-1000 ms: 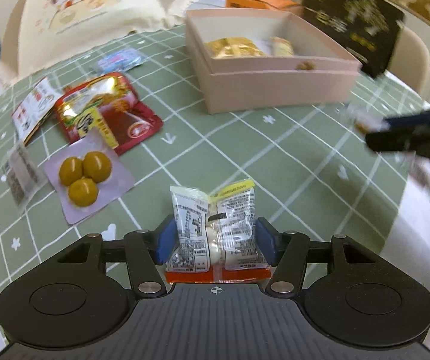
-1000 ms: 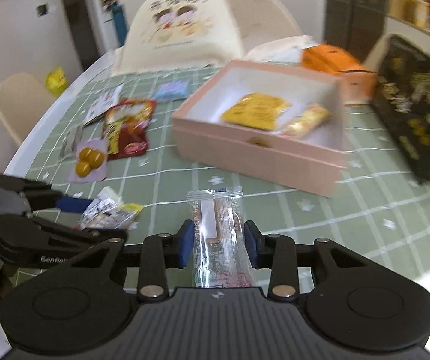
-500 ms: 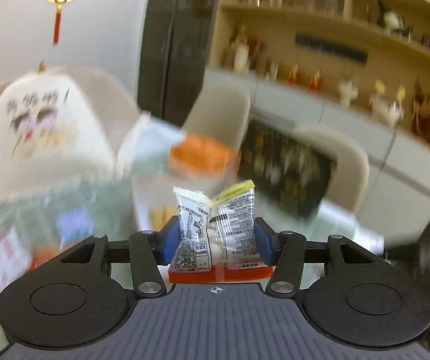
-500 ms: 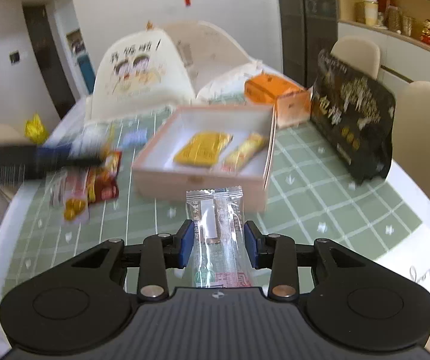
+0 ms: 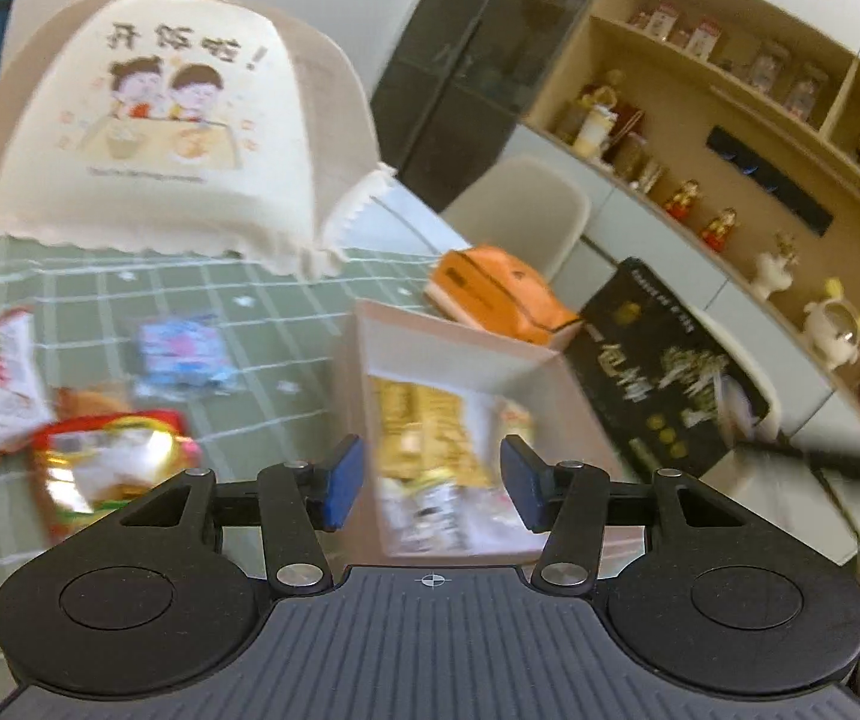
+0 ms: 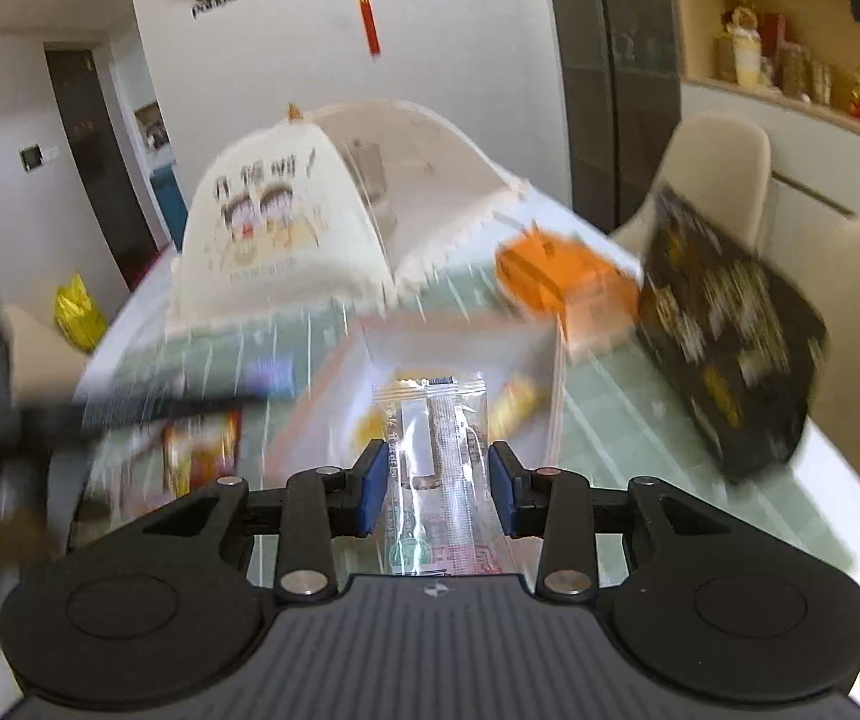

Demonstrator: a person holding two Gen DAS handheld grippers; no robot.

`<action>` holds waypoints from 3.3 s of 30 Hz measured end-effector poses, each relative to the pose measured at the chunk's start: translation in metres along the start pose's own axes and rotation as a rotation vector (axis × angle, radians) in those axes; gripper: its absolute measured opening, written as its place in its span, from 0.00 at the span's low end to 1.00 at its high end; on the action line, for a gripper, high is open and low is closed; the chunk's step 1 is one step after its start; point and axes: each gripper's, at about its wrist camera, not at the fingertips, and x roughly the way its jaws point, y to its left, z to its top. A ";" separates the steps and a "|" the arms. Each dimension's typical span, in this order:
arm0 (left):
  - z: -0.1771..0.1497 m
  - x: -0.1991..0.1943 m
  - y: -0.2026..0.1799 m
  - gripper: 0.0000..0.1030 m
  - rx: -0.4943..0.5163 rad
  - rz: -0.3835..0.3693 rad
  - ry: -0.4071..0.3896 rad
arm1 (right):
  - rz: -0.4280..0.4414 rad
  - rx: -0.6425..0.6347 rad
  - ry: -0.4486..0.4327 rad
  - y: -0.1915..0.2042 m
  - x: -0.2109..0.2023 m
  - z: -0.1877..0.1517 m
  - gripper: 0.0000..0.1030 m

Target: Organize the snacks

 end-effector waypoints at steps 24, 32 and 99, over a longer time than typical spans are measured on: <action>-0.082 -0.079 0.137 0.53 -0.132 0.201 0.108 | -0.108 -0.158 0.371 0.200 0.355 0.061 0.76; -0.098 -0.090 0.144 0.53 -0.195 0.194 0.151 | 0.088 -0.269 0.459 0.218 0.303 0.025 0.42; -0.135 -0.125 0.094 0.48 -0.011 0.311 0.220 | 0.147 -0.335 0.396 0.316 0.256 -0.037 0.69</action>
